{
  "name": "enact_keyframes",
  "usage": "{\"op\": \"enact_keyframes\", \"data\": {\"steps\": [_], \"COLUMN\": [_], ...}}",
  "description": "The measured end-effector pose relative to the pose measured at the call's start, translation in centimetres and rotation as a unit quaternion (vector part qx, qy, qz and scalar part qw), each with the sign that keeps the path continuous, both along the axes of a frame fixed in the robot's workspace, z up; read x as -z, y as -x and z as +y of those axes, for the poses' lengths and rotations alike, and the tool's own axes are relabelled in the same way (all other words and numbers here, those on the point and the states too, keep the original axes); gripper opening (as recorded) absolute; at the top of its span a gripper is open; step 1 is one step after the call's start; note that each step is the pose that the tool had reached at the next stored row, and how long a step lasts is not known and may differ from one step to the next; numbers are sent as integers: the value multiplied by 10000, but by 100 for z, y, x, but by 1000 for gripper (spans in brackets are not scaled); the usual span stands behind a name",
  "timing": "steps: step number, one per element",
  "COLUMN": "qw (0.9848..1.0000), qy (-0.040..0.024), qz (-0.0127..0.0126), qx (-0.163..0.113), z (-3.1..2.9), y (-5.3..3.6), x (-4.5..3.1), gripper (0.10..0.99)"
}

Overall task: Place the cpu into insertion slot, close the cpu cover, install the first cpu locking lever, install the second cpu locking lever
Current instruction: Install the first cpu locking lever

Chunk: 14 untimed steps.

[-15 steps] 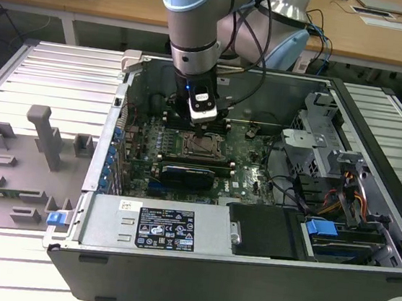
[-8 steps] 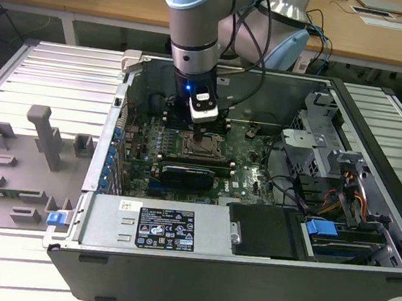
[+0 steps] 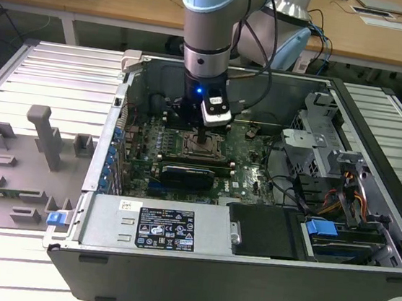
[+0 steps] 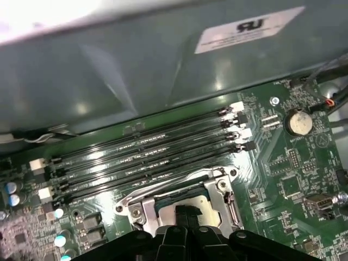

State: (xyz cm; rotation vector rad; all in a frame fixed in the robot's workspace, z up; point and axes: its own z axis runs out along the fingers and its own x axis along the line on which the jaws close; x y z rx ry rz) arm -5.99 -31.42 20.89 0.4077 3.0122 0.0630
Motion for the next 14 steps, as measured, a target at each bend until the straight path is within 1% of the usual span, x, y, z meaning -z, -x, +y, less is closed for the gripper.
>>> {"op": "enact_keyframes", "data": {"steps": [4, 6, 7, 8, 9, 12, 14], "qw": [10000, 9999, 9999, 9999, 9998, 9996, 9994], "qy": [16, 49, 83, 117, 149, 171, 171], "qz": [10, 17, 24, 33, 49, 85, 102], "qx": [-76, -103, -114, -123, -139, -207, -297], "z": [0, 0, 1, 0, 0, -4, -6], "y": [0, 0, -1, 0, -1, -4, -18], "x": [-57, -94, -110, -122, -130, -131, -131], "gripper": [106, 106, 106, 106, 106, 106, 106]}}
